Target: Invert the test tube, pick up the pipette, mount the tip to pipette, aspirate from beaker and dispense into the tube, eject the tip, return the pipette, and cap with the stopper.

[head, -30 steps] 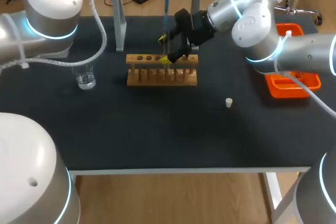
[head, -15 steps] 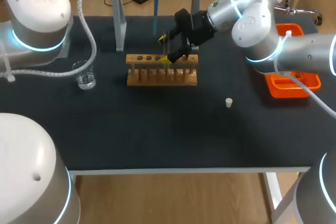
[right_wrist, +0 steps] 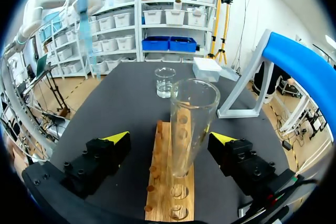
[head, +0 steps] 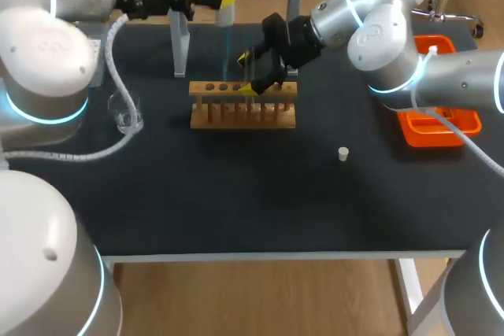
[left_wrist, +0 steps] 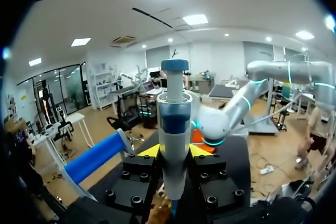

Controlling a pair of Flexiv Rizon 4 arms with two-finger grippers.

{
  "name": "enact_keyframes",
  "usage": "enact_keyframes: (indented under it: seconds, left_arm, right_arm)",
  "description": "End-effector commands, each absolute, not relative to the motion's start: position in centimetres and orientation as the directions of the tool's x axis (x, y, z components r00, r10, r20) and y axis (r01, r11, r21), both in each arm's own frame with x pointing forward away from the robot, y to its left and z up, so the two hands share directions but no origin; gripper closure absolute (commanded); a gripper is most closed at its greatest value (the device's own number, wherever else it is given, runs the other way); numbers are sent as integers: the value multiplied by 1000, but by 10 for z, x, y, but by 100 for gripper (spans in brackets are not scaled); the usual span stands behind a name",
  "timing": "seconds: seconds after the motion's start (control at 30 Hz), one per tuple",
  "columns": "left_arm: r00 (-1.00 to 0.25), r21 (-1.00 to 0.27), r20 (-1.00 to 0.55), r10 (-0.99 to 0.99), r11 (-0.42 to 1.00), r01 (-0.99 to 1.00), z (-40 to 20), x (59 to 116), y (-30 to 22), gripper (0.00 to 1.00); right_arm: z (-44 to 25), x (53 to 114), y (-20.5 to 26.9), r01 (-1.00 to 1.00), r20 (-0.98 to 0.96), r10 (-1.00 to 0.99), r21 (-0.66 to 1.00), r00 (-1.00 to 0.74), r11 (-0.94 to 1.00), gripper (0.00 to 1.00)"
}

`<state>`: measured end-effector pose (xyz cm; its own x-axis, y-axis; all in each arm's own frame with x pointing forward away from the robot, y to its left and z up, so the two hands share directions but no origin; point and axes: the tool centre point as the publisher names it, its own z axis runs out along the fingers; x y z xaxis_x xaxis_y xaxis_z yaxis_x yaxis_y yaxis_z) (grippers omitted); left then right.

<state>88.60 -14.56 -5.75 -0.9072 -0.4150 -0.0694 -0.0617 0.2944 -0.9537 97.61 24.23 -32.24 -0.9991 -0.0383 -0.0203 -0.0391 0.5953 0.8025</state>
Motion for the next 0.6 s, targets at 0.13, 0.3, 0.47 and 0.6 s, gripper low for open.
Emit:
enact_keyframes:
  seconds: [0.13,0.3,0.47,0.6]
  left_arm:
    - [-922,-961,-63,-383,272,-47,-81,860,-150,100]
    - [-931,-965,-56,-361,259,-43,-96,844,-153,100]
    - [-938,-968,-44,-345,246,-45,-113,832,-159,100]
    - [-947,-971,-24,-321,233,-54,-124,824,-167,100]
  right_arm:
    - [-322,977,242,-39,-19,-40,801,-999,597,0]
    - [-322,977,242,-39,-19,-40,801,-999,597,0]
    - [-322,977,242,-39,-19,-40,801,-999,597,0]
    - [-322,977,242,-39,-19,-40,801,-999,597,0]
